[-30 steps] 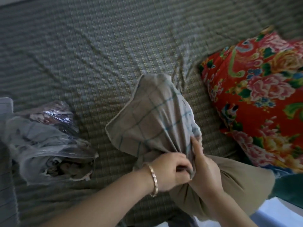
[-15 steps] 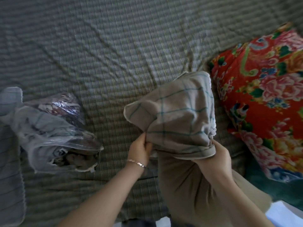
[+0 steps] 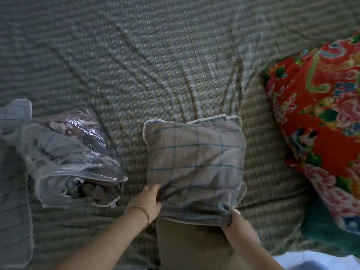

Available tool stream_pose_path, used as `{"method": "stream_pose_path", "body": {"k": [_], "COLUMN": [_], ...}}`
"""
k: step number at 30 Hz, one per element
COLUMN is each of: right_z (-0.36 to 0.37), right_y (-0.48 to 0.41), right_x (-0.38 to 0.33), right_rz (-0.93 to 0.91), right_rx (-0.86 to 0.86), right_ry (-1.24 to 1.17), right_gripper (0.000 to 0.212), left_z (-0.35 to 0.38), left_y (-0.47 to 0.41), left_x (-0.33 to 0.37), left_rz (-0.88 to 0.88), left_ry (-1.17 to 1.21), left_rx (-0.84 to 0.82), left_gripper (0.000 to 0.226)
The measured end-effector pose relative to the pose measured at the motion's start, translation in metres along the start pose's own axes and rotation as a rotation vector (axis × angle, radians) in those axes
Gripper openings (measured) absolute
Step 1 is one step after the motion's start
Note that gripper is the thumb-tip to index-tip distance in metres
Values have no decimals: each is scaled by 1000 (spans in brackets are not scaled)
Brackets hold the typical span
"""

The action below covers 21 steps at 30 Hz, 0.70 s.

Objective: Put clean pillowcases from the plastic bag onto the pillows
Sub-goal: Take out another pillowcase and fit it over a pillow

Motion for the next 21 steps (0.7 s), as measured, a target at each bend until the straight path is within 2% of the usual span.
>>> {"method": "stream_pose_path", "body": {"k": [2,4,6,10,12,14,15,16,17,19,20,21], "right_z": [-19,-34,-48,-75,-73,-62,-56,-51,-48,-43,-39,-36], "right_y": [-10,-18,-22,-38,-50,-57,-60,-62,-63,-64,-63,-61], "right_x": [-4,-13,-27,-67,-72,-71,-69,-65,-61,-53,-47,-42], "right_rz": [-49,-78,-155,-391,-408,-447,-489,-530,-560,-639,-687,-709], "right_rx": [60,11,6,260,363,420,438,442,424,322,283,212], "right_ry": [459,702,675,319,328,347,345,327,317,376,408,427], "right_gripper": [54,59,60,57,62,48,34,24,23,35,37,34], "left_z": [-23,-32,-31,-29,-29,-29,-24,-12,-5,2,-4,-18], "left_y": [-14,-33,-52,-82,-82,-63,-50,-39,-31,-31,-38,-45], "left_x": [7,17,26,35,42,51,52,51,51,43,41,48], "left_rz": [32,83,104,59,202,485,590,653,631,457,357,297], "left_ry": [166,152,115,121,97,151,140,78,-26,-233,-289,-308], "left_rx": [239,339,370,437,515,565,534,433,256,-56,-120,-88], "left_gripper": [48,48,45,21,17,20,24,27,27,26,26,26]}}
Point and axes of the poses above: each hand's wrist, its own y-axis away from the middle knuckle, its own z-axis out of the palm, x = y × z, the point moved 5 cm from there along -y, towards the middle knuckle, and after that the axes turned 6 degrees about z, right-handed, at the moved point
